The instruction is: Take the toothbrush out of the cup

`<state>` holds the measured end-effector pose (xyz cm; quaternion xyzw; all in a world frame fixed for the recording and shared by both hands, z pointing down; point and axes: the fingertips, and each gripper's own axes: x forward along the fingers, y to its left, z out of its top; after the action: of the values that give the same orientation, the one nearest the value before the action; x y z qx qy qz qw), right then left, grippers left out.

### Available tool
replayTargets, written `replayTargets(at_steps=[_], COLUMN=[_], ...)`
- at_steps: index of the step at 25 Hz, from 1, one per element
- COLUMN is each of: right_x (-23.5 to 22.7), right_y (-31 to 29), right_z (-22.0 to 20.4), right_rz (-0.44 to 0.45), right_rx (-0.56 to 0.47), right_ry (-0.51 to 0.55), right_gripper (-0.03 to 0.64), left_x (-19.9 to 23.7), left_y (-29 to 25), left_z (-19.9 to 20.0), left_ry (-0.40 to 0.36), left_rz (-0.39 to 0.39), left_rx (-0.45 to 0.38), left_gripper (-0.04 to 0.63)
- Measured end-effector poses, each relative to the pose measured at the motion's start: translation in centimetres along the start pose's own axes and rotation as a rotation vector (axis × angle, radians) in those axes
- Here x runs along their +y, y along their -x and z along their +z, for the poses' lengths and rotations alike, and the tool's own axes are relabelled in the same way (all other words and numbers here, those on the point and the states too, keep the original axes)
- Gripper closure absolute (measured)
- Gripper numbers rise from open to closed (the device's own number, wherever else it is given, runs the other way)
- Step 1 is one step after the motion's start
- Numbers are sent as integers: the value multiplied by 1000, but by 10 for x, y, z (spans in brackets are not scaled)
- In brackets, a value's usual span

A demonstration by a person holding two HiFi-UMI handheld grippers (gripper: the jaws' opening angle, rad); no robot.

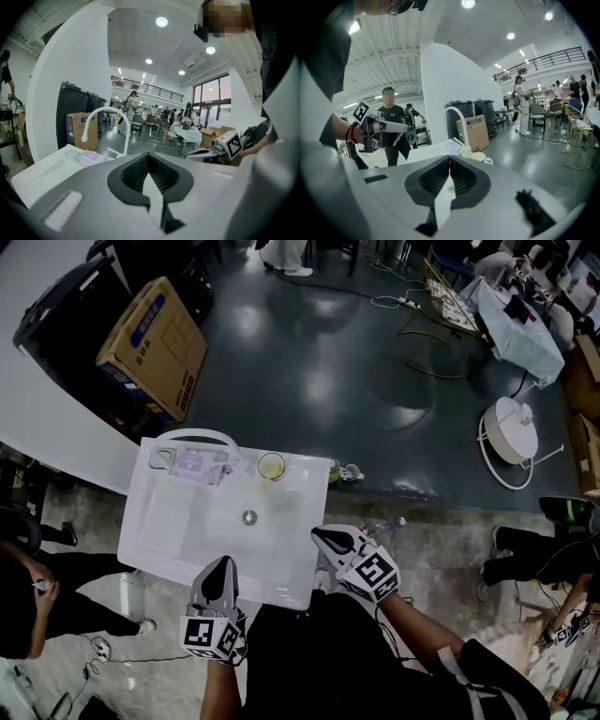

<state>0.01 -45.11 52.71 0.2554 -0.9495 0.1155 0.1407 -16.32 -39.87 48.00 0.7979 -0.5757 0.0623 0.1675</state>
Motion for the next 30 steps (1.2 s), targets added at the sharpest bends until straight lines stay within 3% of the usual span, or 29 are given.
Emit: replayTargets(at_steps=[6,13,30], right_x=[-18,-37,-57], right_y=[-38,-88,-143], right_z=[-7,-16,-42], right_rz=[-30,-53,-6], right_rx=[26,79,153], right_ry=[27,110,177], right_gripper=[603,603,601], left_x=[32,56,42], left_y=[-10,-23,-62], left_z=[6,7,-12], left_ry=[-25,-4,-45], left_rz=[-3,-13,-99], left_rx=[17,20,27], left_gripper=[586,586,586])
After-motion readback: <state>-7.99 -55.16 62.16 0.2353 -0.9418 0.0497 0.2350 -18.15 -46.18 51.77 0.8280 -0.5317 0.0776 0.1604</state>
